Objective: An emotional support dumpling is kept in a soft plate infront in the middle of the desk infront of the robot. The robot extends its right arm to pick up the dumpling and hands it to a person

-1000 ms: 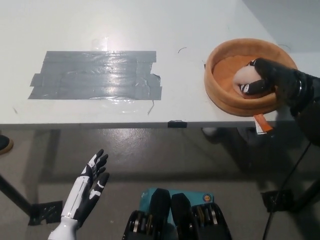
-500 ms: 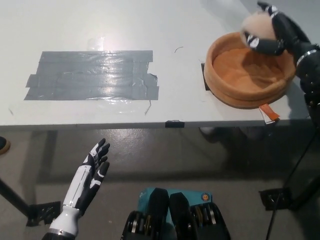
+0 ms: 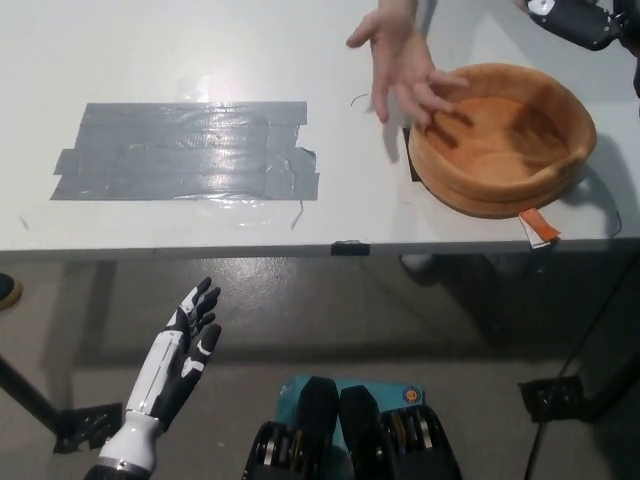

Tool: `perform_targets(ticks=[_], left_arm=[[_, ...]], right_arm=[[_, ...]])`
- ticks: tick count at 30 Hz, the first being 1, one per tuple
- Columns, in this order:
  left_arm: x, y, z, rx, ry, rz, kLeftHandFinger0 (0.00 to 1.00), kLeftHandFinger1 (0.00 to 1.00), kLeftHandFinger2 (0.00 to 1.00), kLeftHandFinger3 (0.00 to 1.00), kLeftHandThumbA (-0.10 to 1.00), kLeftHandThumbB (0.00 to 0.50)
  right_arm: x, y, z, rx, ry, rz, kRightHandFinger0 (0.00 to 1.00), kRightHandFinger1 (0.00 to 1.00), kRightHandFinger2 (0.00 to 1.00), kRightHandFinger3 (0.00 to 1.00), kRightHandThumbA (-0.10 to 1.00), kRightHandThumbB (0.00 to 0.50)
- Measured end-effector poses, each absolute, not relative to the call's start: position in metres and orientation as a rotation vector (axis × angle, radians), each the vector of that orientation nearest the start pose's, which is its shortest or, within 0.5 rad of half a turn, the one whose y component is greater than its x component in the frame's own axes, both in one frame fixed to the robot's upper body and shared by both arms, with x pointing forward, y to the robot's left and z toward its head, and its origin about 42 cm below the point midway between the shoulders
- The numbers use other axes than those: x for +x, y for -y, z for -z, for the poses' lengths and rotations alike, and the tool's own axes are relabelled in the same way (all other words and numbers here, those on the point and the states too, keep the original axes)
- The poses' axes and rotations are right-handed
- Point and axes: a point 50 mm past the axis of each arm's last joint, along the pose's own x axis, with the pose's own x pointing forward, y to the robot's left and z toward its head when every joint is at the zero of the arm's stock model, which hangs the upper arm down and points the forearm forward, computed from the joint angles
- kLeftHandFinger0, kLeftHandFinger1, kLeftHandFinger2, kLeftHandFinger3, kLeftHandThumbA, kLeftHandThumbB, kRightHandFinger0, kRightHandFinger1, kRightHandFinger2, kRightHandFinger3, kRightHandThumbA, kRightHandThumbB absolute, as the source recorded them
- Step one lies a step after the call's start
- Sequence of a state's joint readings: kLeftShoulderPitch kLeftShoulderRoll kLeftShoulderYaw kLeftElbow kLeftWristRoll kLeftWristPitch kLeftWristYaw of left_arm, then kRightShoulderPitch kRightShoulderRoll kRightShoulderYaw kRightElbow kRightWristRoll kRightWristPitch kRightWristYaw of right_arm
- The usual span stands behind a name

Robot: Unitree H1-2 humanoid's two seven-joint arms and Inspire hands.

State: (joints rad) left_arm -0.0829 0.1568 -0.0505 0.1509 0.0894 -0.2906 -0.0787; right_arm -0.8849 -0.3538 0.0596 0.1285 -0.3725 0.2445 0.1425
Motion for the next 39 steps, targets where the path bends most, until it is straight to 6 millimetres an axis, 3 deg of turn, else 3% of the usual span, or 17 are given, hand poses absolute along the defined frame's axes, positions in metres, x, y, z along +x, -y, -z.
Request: perform_targets(ticks=[9,12,14,18,23,26,32,36,39], left_arm=[[0.307,-0.240,-0.098,0.251,0.209,0.173,1.00,1.00,1.00,1.00,0.86,0.340],[0.307,-0.240,-0.098,0.252,0.208,0.174,1.00,1.00,1.00,1.00,0.86,0.345],[0.307,-0.240,-0.098,0.253,0.208,0.174,1.00,1.00,1.00,1.00,0.86,0.344],[0.308,-0.240,-0.098,0.255,0.206,0.176,1.00,1.00,1.00,1.00,0.84,0.333],[0.308,-0.240,-0.098,0.256,0.208,0.181,1.00,1.00,1.00,1.00,0.85,0.335],[0.309,-0.239,-0.099,0.257,0.210,0.181,1.00,1.00,1.00,1.00,0.85,0.339],[0.310,-0.239,-0.100,0.258,0.212,0.182,1.00,1.00,1.00,1.00,0.85,0.337],[0.311,-0.239,-0.101,0.262,0.215,0.183,1.00,1.00,1.00,1.00,0.85,0.339],[0.312,-0.239,-0.101,0.262,0.218,0.183,1.00,1.00,1.00,1.00,0.85,0.348]], right_arm=[[0.484,0.234,-0.402,-0.714,0.443,-0.015,0.17,0.63,1.00,1.00,-0.10,0.152],[0.492,0.227,-0.391,-0.717,0.401,-0.036,0.18,0.61,0.99,0.96,-0.10,0.185],[0.497,0.222,-0.384,-0.730,0.374,-0.050,0.19,0.65,1.00,0.98,-0.10,0.153],[0.517,0.198,-0.362,-0.745,0.279,-0.111,0.11,0.63,1.00,1.00,-0.10,0.166],[0.535,0.159,-0.353,-0.775,0.227,-0.187,0.08,0.61,1.00,1.00,-0.10,0.181],[0.542,0.142,-0.352,-0.788,0.216,-0.216,0.03,0.55,0.97,0.94,-0.10,0.198],[0.556,0.126,-0.344,-0.820,0.164,-0.232,0.00,0.52,0.97,0.95,-0.10,0.191],[0.564,0.128,-0.335,-0.840,0.112,-0.222,0.05,0.62,1.00,0.98,-0.10,0.198],[0.568,0.129,-0.329,-0.865,0.084,-0.226,0.30,0.77,1.00,1.00,-0.09,0.258]])
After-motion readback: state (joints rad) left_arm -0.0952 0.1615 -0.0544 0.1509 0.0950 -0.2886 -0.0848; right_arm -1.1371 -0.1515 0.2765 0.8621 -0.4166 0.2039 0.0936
